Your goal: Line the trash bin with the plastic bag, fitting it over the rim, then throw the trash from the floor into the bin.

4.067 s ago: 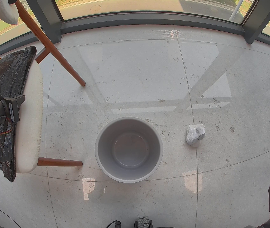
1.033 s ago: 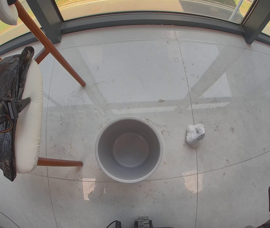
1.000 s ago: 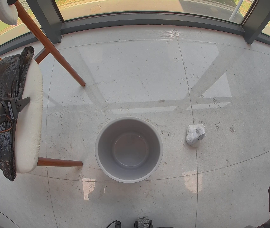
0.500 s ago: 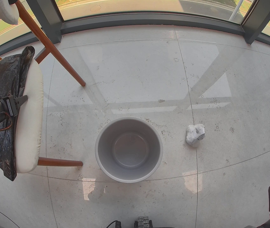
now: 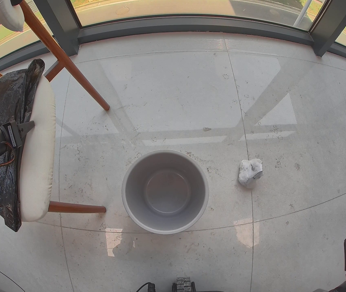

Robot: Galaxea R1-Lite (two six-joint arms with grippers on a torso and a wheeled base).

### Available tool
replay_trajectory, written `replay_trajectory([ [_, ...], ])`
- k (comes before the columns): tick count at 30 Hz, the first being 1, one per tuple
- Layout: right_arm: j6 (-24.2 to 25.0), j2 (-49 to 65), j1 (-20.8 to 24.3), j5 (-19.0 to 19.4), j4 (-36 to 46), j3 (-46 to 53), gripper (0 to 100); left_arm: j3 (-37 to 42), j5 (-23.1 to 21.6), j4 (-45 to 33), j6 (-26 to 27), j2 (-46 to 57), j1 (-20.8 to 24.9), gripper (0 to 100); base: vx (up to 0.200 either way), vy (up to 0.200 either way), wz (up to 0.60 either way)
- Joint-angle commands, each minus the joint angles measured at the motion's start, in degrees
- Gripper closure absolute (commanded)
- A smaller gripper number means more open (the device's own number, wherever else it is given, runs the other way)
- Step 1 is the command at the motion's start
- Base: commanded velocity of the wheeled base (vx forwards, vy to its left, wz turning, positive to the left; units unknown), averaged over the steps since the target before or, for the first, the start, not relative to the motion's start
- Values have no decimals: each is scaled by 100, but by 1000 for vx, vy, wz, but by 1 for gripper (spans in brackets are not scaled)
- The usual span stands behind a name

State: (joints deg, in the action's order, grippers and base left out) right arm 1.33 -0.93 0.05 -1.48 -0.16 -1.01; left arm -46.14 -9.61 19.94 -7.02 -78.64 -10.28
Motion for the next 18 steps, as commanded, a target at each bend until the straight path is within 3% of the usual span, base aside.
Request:
replay_trajectory([
  [1,-1,57,4,-2,-2,101,0,-44,3,18,-10,7,8,100,0,0,0],
  [18,-1,57,4,-2,-2,101,0,-79,82,18,25,16,-9,100,0,0,0],
])
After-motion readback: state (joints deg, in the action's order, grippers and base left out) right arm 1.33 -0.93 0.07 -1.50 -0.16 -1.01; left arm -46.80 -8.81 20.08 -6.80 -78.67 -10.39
